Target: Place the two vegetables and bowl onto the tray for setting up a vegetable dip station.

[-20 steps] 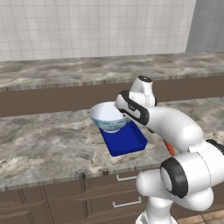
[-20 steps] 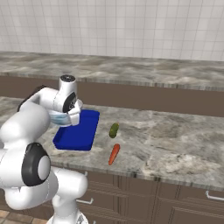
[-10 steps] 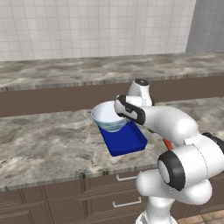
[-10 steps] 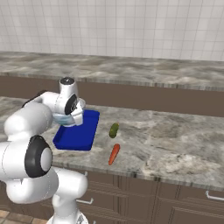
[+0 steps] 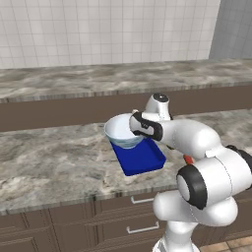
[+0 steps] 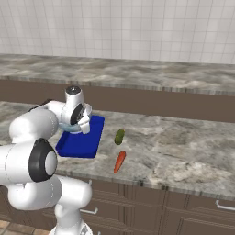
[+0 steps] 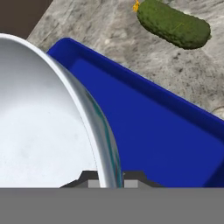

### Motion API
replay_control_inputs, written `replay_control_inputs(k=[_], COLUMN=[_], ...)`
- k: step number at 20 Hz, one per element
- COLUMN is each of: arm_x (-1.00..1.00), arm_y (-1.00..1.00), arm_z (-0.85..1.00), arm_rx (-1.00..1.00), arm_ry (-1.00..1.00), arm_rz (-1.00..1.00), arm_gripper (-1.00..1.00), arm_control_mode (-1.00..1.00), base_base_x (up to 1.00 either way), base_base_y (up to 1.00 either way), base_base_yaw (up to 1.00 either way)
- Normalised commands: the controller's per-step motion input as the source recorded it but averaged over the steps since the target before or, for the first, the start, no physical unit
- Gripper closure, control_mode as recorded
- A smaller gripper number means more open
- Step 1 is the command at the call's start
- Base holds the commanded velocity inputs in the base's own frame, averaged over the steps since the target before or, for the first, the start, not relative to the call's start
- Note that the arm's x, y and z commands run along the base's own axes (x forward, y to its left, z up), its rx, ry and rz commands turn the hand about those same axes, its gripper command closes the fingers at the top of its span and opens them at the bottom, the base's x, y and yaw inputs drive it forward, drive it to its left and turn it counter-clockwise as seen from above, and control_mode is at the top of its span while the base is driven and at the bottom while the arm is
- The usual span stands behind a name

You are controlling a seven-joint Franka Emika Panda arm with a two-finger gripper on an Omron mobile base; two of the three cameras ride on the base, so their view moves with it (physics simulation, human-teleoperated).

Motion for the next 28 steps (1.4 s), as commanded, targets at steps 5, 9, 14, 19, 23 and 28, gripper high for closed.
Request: replay_control_inputs(k=[5, 9, 14, 19, 23, 28], arm_x=[0.08, 0.09, 0.09, 0.09, 0.10, 0.08], arm_y=[-0.03, -0.03, -0.01, -0.02, 0.00, -0.01], arm_z=[-0.13, -0.10, -0.07, -0.04, -0.03, -0.03], arm_rx=[0.00, 0.00, 0.00, 0.00, 0.00, 0.02], arm_ry=[-0.03, 0.00, 0.00, 0.00, 0.00, 0.00], arm_rz=[-0.02, -0.02, -0.03, -0.03, -0.02, -0.01], arm_gripper=[1.00, 1.00, 1.00, 1.00, 1.00, 1.00], arm_control_mode=[-1.00, -1.00, -1.00, -1.00, -1.00, -1.00], base_base_x=[0.00, 0.00, 0.00, 0.00, 0.00, 0.00], base_base_y=[0.00, 0.00, 0.00, 0.00, 0.00, 0.00], base_base_yaw=[0.00, 0.00, 0.00, 0.00, 0.00, 0.00])
